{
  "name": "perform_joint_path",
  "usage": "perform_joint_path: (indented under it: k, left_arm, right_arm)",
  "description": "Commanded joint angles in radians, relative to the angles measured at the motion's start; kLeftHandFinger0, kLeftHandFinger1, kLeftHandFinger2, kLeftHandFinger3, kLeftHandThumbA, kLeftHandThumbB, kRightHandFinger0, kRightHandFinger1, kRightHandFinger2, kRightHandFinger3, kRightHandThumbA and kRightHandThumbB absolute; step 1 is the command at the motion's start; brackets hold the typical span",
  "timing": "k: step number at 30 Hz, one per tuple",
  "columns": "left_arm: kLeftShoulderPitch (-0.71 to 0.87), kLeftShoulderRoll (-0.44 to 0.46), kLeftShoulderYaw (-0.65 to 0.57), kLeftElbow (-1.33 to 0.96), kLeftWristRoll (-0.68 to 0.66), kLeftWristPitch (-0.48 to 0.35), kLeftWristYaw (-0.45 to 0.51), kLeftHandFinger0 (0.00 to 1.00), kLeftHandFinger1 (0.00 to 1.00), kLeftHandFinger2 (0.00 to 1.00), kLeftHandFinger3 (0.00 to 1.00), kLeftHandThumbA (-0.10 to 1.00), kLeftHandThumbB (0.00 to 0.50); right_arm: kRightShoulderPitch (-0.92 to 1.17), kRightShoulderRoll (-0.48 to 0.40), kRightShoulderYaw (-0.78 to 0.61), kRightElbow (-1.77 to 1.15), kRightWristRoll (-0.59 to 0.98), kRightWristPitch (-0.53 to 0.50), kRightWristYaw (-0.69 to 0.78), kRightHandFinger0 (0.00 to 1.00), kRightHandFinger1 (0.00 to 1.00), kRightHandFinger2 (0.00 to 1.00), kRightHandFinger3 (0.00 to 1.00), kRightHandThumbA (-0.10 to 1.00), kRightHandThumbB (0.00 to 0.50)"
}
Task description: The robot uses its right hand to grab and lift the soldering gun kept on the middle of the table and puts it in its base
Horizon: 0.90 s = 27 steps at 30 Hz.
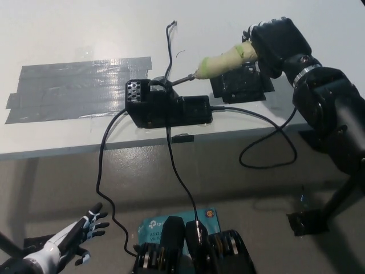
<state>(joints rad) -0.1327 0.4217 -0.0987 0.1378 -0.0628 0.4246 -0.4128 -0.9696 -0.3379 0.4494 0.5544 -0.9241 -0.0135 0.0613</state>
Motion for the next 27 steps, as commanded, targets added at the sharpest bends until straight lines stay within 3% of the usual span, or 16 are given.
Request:
perform_joint_path:
  k: [1, 4, 8, 10, 11, 12, 16, 18, 19, 22, 24, 27]
  left_arm:
    - [-0.017, 0.019, 0.005, -0.022, 0.001, -0.014, -0.008, 0.99, 1.0, 1.0, 1.0, 1.0, 0.347]
    - [-0.016, 0.019, 0.005, -0.03, -0.004, -0.001, -0.012, 0.98, 1.0, 1.0, 1.0, 1.0, 0.342]
    - [-0.017, 0.02, -0.001, -0.025, 0.009, -0.021, -0.007, 0.98, 1.0, 1.0, 1.0, 1.0, 0.329]
    - [-0.017, 0.023, -0.002, -0.02, 0.012, -0.027, -0.007, 0.96, 1.0, 1.0, 1.0, 1.0, 0.323]
    - [-0.021, 0.021, -0.003, -0.015, 0.012, -0.027, -0.008, 0.96, 1.0, 1.0, 1.0, 1.0, 0.323]
    - [-0.022, 0.021, -0.004, -0.013, 0.011, -0.026, -0.009, 0.97, 1.0, 1.0, 1.0, 1.0, 0.327]
    - [-0.018, 0.013, -0.003, -0.024, -0.002, -0.014, -0.013, 1.0, 1.0, 0.99, 1.0, 1.0, 0.324]
    - [-0.021, 0.013, -0.005, -0.022, 0.0, -0.018, -0.015, 1.0, 1.0, 0.99, 1.0, 1.0, 0.316]
    - [-0.022, 0.016, -0.005, -0.021, -0.003, -0.019, -0.02, 1.0, 1.0, 1.0, 1.0, 1.0, 0.343]
    - [-0.022, 0.014, -0.01, -0.014, -0.002, -0.036, -0.023, 0.99, 1.0, 0.99, 1.0, 1.0, 0.335]
    - [-0.023, 0.013, -0.014, -0.014, 0.001, -0.042, -0.023, 0.98, 1.0, 0.99, 1.0, 1.0, 0.335]
    - [-0.021, 0.015, -0.018, -0.027, 0.007, -0.038, -0.017, 0.97, 1.0, 0.98, 1.0, 1.0, 0.331]
  right_arm:
    - [-0.073, 0.007, -0.014, 0.0, 0.015, -0.046, -0.084, 0.0, 0.06, 0.4, 0.36, -0.1, 0.003]
    - [-0.076, 0.011, -0.01, -0.001, 0.008, -0.043, -0.087, 0.0, 0.07, 0.41, 0.39, -0.1, 0.003]
    - [-0.081, 0.015, 0.0, -0.004, -0.004, -0.047, -0.093, 0.0, 0.01, 0.32, 0.37, -0.1, 0.032]
    - [-0.09, 0.022, 0.008, -0.003, -0.008, -0.036, -0.069, 0.0, 0.02, 0.33, 0.37, -0.1, 0.015]
    - [-0.095, 0.021, 0.01, -0.004, -0.004, -0.038, -0.061, 0.0, 0.04, 0.38, 0.4, -0.1, 0.034]
    - [-0.098, 0.024, 0.011, 0.0, -0.002, -0.042, -0.065, 0.0, 0.03, 0.36, 0.43, -0.1, 0.063]
    - [-0.099, 0.032, 0.014, 0.008, 0.0, -0.063, -0.103, 0.0, 0.0, 0.27, 0.42, -0.1, 0.089]
    - [-0.102, 0.032, 0.018, 0.008, -0.006, -0.058, -0.102, 0.0, 0.0, 0.28, 0.38, -0.1, 0.056]
    - [-0.105, 0.036, 0.023, 0.008, -0.012, -0.05, -0.087, 0.0, 0.01, 0.32, 0.24, -0.1, 0.006]
    - [-0.102, 0.045, 0.033, 0.011, -0.02, -0.043, -0.088, 0.0, 0.0, 0.35, 0.08, -0.1, 0.0]
    - [-0.099, 0.043, 0.036, 0.005, -0.026, -0.037, -0.089, 0.0, 0.01, 0.38, 0.05, -0.1, 0.0]
    - [-0.1, 0.053, 0.047, 0.018, -0.038, -0.024, -0.089, 0.0, 0.01, 0.4, 0.09, -0.1, 0.0]
